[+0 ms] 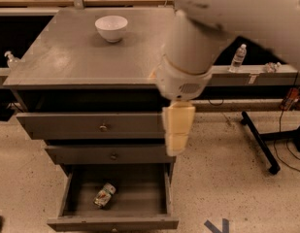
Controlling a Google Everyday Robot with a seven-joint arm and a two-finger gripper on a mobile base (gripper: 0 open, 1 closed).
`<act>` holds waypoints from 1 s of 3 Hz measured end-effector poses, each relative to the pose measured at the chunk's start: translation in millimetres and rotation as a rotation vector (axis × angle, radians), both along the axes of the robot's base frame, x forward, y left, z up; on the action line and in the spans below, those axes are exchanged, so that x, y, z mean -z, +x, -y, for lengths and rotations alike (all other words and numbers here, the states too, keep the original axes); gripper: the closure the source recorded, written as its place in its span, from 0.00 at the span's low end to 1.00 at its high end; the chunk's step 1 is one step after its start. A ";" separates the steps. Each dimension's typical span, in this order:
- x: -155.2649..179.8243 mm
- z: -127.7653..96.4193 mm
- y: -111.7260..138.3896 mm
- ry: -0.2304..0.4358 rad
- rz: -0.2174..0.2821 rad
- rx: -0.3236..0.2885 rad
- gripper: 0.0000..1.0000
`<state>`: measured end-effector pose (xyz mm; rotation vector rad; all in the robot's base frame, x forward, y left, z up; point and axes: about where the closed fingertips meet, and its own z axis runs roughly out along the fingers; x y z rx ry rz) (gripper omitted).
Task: Pick 7up can from bottom drawer and place on counter
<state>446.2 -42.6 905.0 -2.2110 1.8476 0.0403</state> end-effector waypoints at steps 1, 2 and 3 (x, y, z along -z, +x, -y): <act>6.4 -26.0 -5.3 -0.001 -0.007 -0.062 0.00; 6.4 -26.0 -5.3 -0.001 -0.007 -0.062 0.00; 17.3 -54.0 22.7 -0.027 0.038 -0.158 0.00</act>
Offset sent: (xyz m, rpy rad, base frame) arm -0.0061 0.0309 -0.0083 -0.0019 0.0103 0.0744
